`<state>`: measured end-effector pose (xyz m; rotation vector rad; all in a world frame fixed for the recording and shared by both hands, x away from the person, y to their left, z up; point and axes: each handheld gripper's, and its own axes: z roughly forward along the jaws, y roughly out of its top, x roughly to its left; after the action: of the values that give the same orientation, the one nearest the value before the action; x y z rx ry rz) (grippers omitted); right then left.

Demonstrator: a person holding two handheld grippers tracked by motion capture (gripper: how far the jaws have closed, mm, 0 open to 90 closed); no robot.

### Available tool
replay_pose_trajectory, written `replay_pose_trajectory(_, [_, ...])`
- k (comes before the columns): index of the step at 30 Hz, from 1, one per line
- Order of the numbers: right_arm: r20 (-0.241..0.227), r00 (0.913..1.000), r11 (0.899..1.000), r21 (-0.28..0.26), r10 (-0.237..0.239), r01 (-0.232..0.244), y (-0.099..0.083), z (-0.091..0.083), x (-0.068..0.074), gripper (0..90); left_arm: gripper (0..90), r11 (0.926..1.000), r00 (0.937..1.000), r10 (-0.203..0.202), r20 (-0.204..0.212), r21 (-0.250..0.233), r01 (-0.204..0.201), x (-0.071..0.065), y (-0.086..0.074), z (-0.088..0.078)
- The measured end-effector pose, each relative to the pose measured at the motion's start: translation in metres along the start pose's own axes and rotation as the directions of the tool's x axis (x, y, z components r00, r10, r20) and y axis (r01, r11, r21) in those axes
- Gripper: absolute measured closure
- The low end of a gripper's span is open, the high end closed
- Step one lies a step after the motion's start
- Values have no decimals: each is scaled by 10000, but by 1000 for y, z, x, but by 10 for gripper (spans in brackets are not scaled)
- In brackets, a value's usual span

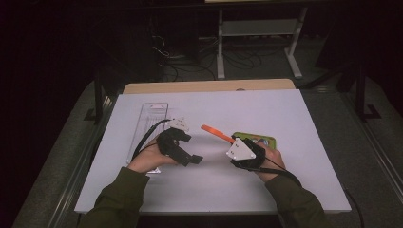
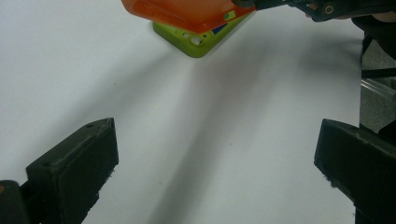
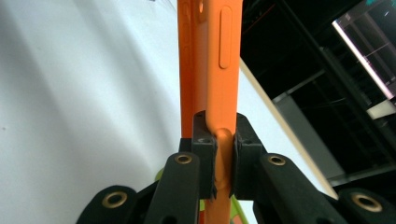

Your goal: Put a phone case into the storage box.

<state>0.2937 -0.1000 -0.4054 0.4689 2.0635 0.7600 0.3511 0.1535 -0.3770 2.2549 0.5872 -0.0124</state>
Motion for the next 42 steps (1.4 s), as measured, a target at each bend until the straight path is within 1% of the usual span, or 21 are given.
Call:
replay_pose_trajectory(4, [-336, 9962, 9967, 60, 806, -805, 0, 1, -3, 815, 0, 10000, 10000, -9, -37, 8, 9, 0, 0, 0])
replay_pose_trajectory(5, [-336, 9962, 9967, 60, 806, -805, 0, 1, -3, 815, 0, 10000, 10000, -9, -37, 8, 9, 0, 0, 0])
replay_pose_trajectory(7, [-511, 9899, 9912, 160, 1322, -1315, 0, 2, -6, 814, 0, 10000, 10000, -22, -50, 25, 22, 0, 0, 0])
replay_pose_trajectory(10, [-637, 9840, 9861, 196, 1662, -1653, 0, 2, -8, 814, 0, 10000, 10000, -63, -54, 47, 63, -1, 0, 0])
replay_pose_trajectory(11, [-744, 9767, 9795, 195, 2012, -2003, -1, 3, -10, 814, 0, 10000, 10000, -63, -54, 72, 63, -1, 0, 0])
replay_pose_trajectory(15, [-1028, 9561, 9616, 296, 2744, -2728, -1, 3, -15, 814, 0, 10000, 9999, -83, -82, 37, 83, -1, 0, 1])
replay_pose_trajectory(21, [-1447, 9158, 9271, 527, 3748, -3711, -4, 4, -22, 814, 0, 10000, 9999, -75, -108, 18, 75, -1, 0, 1])
replay_pose_trajectory(22, [-1513, 9057, 9182, 546, 3960, -3923, -4, 4, -23, 814, 0, 10000, 9999, -75, -108, 18, 75, -1, 0, 1])
replay_pose_trajectory(23, [-1513, 9057, 9182, 546, 3960, -3923, -4, 4, -23, 814, 0, 10000, 9999, -73, -115, 19, 73, -1, 0, 1])
replay_pose_trajectory(25, [-1638, 8967, 9114, 580, 4113, -4074, -5, 5, -24, 814, 0, 10000, 9999, -80, -125, 16, 80, -1, 0, 1])
replay_pose_trajectory(26, [-1709, 8865, 9028, 660, 4299, -4251, -5, 5, -25, 814, 0, 10000, 9999, -48, -140, 44, 49, -1, 0, 0])
replay_pose_trajectory(27, [-1848, 8713, 8905, 722, 4545, -4492, -6, 5, -27, 814, 0, 10000, 9999, -44, -152, 29, 45, -1, 0, 0])
replay_pose_trajectory(29, [-1887, 8673, 8873, 696, 4605, -4560, -6, 5, -28, 815, 0, 10000, 9999, -45, -158, 30, 45, -1, 0, 0])
replay_pose_trajectory(31, [-1974, 8495, 8715, 758, 4893, -4844, -7, 5, -29, 814, 0, 10000, 9998, -70, -175, 3, 70, -1, 0, 0])
replay_pose_trajectory(32, [-2094, 8188, 8439, 790, 5345, -5307, -6, 6, -29, 815, 0, 10000, 9998, -67, -189, 8, 67, -1, 0, 0])
replay_pose_trajectory(36, [-2294, 7799, 8108, 935, 5823, -5778, -8, 6, -31, 815, 0, 10000, 9996, -90, -256, -24, 89, 0, 0, 0])
replay_pose_trajectory(37, [-2294, 7799, 8108, 935, 5823, -5778, -8, 6, -31, 815, 0, 9999, 9995, -128, -274, -70, 126, 0, 0, 0])
replay_pose_trajectory(38, [-2312, 7659, 7974, 951, 6000, -5959, -8, 7, -31, 815, 0, 9998, 9995, -156, -292, -100, 153, 0, 0, 0])
replay_pose_trajectory(39, [-2311, 7584, 7899, 947, 6095, -6059, -9, 7, -31, 815, 0, 9998, 9994, -130, -325, -123, 126, 0, 1, 0])
replay_pose_trajectory(40, [-2314, 7427, 7746, 986, 6284, -6247, -9, 7, -31, 814, 0, 9996, 9993, -175, -343, -219, 168, 1, 1, 0])
replay_pose_trajectory(42, [-2237, 7219, 7522, 990, 6548, -6515, -9, 7, -29, 814, 0, 9988, 9989, -243, -401, -429, 226, 1, 3, -1])
